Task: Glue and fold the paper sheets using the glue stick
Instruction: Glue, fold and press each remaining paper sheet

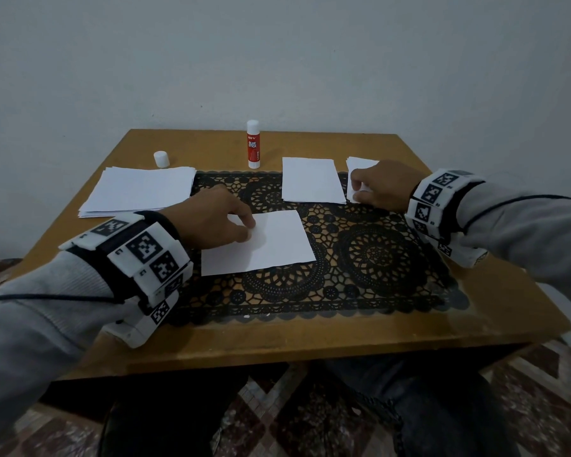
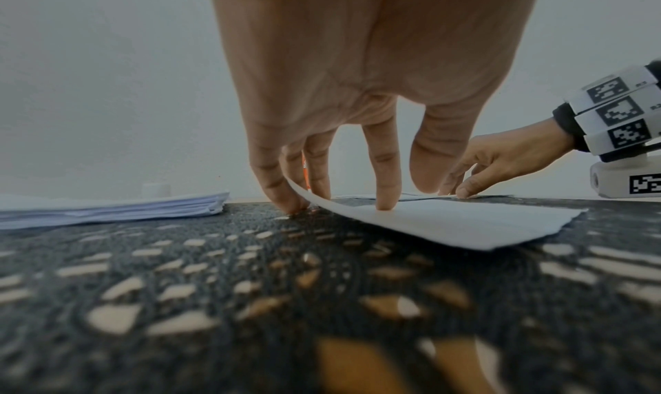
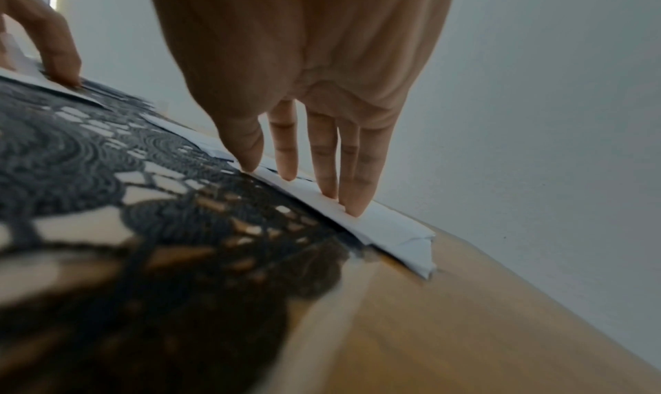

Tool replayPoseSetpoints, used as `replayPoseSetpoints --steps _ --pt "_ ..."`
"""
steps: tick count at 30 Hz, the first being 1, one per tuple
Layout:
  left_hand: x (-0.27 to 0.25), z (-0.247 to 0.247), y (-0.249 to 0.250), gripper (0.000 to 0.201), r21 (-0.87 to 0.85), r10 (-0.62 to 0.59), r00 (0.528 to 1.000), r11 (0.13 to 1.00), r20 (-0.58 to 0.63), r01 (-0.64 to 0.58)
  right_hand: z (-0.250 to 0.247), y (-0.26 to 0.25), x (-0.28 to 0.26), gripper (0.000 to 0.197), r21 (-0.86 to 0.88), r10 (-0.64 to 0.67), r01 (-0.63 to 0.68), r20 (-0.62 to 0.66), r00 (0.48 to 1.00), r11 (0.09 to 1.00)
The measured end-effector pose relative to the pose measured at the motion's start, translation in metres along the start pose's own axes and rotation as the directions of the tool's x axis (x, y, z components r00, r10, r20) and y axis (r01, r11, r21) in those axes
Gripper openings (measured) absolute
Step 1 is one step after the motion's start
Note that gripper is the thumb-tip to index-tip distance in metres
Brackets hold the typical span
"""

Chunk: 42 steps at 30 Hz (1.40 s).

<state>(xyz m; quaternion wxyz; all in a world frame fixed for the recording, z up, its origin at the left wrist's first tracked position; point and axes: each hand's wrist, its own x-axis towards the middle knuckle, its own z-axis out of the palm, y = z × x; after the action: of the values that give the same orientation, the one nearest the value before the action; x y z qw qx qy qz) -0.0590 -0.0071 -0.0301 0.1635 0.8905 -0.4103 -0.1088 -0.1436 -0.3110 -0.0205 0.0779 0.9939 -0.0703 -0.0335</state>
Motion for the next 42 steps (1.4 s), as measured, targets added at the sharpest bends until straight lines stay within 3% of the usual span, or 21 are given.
replayPoseSetpoints --steps 8,24,27,30,33,36,39,42 --pt "0.002 0.001 -0.003 0.021 0.0 0.009 1.0 1.0 0.01 -0.009 0.0 -0.001 0.007 0.013 0.015 0.016 -0.016 -0.017 1.0 1.0" --pt "0.004 0.002 -0.007 0.017 -0.022 0.009 1.0 1.0 0.02 -0.008 0.003 -0.006 0.021 0.014 -0.056 0.057 -0.058 -0.018 0.998 0.997" --pt "0.003 0.002 -0.006 0.018 -0.01 0.002 1.0 1.0 0.019 -0.001 0.001 -0.005 0.021 0.022 -0.08 0.057 -0.057 -0.011 0.998 0.995" --pt "0.003 0.002 -0.006 0.02 -0.003 0.011 1.0 1.0 0.014 -0.011 -0.002 -0.003 0.018 0.014 -0.044 0.066 -0.067 -0.029 0.997 0.997" --pt "0.002 0.001 -0.005 0.02 -0.002 0.011 1.0 1.0 0.018 -0.01 -0.007 0.008 0.016 0.008 0.115 0.069 -0.065 -0.034 0.997 0.991" --pt "0.002 0.001 -0.003 0.021 0.001 0.01 1.0 1.0 0.01 -0.01 -0.014 0.024 0.01 0.023 0.277 0.062 -0.08 0.073 0.995 0.957" --pt "0.0 0.001 -0.002 0.022 0.001 0.002 1.0 1.0 0.008 -0.002 -0.014 0.027 0.006 0.028 0.229 0.057 -0.089 0.144 0.988 0.969" --pt "0.0 0.0 -0.001 0.021 -0.004 -0.005 1.0 1.0 0.012 0.005 -0.009 0.023 0.001 0.05 0.228 0.085 -0.115 0.137 0.987 0.967"
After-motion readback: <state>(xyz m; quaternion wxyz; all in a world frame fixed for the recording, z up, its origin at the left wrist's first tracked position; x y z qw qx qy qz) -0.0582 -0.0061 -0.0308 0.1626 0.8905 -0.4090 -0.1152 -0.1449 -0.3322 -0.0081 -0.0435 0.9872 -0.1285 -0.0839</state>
